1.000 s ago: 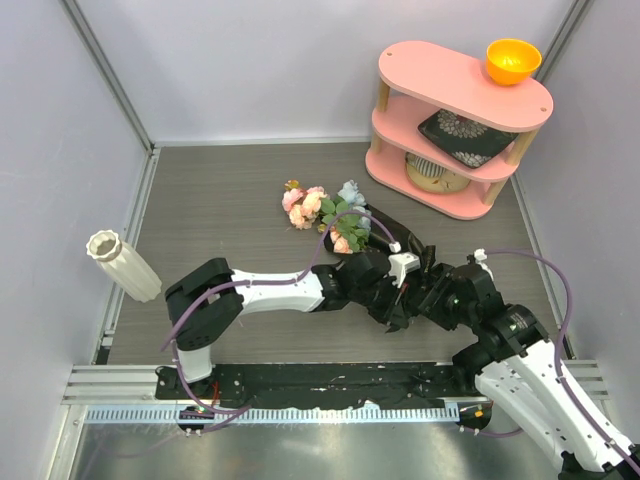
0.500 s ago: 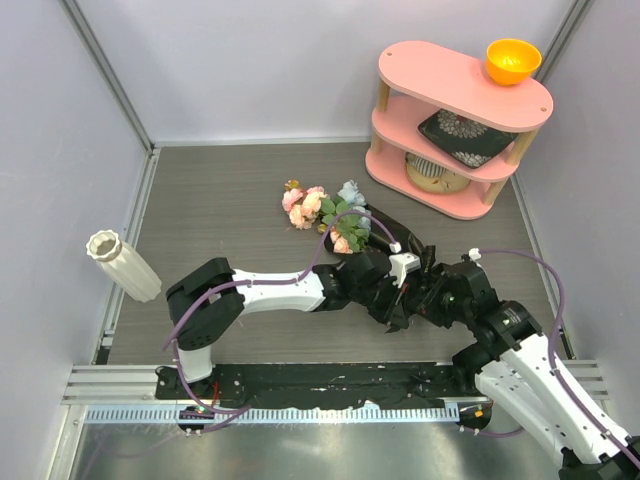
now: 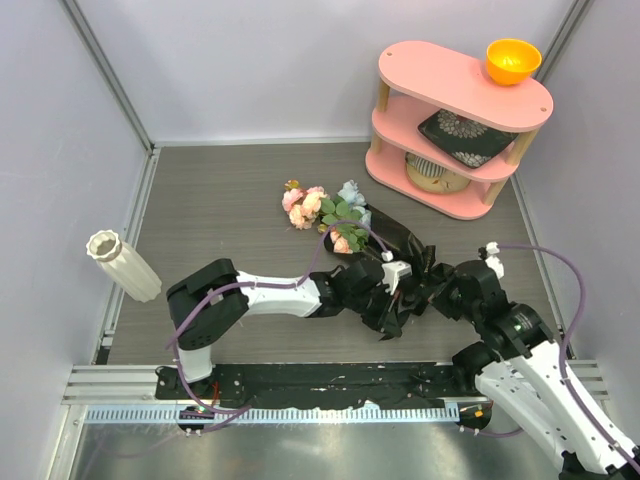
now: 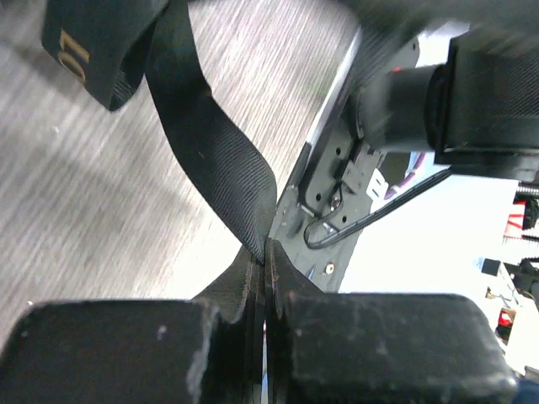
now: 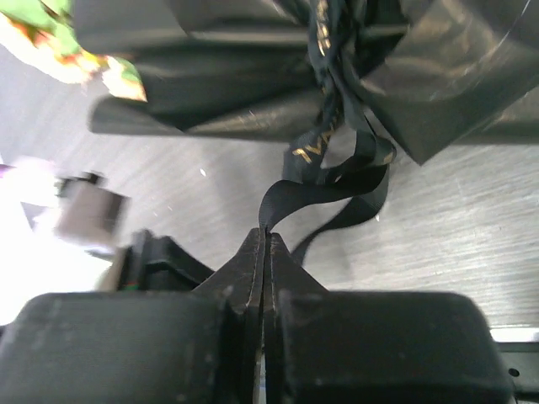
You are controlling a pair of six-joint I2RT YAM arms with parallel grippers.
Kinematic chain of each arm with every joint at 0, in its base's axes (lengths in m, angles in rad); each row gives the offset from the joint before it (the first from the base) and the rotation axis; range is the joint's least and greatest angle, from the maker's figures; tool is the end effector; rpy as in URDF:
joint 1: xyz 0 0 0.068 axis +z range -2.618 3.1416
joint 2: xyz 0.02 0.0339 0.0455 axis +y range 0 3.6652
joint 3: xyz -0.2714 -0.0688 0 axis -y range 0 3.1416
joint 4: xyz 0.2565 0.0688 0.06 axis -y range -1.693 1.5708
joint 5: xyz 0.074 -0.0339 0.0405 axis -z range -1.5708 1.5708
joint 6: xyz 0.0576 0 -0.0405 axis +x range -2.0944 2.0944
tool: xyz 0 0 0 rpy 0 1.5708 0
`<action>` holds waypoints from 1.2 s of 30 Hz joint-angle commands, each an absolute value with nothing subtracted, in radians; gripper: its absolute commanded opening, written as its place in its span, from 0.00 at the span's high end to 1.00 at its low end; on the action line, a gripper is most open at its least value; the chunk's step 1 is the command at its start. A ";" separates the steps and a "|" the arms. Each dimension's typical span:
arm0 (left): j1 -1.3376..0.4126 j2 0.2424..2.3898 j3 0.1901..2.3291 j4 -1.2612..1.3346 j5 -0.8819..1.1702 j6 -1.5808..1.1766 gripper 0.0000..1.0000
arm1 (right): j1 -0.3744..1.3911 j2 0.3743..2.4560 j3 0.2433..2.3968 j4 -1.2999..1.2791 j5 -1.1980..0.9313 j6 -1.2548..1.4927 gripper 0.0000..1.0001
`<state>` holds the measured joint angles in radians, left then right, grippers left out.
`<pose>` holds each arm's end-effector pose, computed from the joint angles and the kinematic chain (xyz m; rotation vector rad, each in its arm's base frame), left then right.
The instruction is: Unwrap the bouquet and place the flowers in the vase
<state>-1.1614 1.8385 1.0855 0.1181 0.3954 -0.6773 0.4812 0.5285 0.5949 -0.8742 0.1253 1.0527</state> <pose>0.1478 -0.3963 0.1682 0.8600 2.4085 -1.3316 0.1170 0.0530 0.2324 0.7495 2.3325 0.5712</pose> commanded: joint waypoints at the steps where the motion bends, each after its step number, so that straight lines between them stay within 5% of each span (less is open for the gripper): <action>1: -1.167 1.856 1.049 0.182 0.431 -0.724 1.00 | 0.479 0.488 0.701 -0.848 0.294 1.046 0.99; 14: -1.206 1.816 0.985 0.023 0.212 -0.712 1.00 | 0.479 0.759 1.195 -0.787 0.780 0.740 0.99; 21: -1.284 1.822 1.000 -0.025 0.144 -0.736 1.00 | 0.468 0.963 1.337 -0.403 1.012 0.429 0.99; 27: -1.350 1.804 0.980 -0.074 0.074 -0.758 1.00 | 0.222 1.118 1.489 -0.106 0.820 0.285 0.99; 36: -1.404 1.747 0.979 -0.127 0.035 -0.762 1.00 | 0.106 1.364 1.833 -0.006 0.707 0.150 0.99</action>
<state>-1.3872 1.8011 0.9833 -0.0589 0.0784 -0.7605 0.1310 1.3529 1.7168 -0.1410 0.7628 0.2253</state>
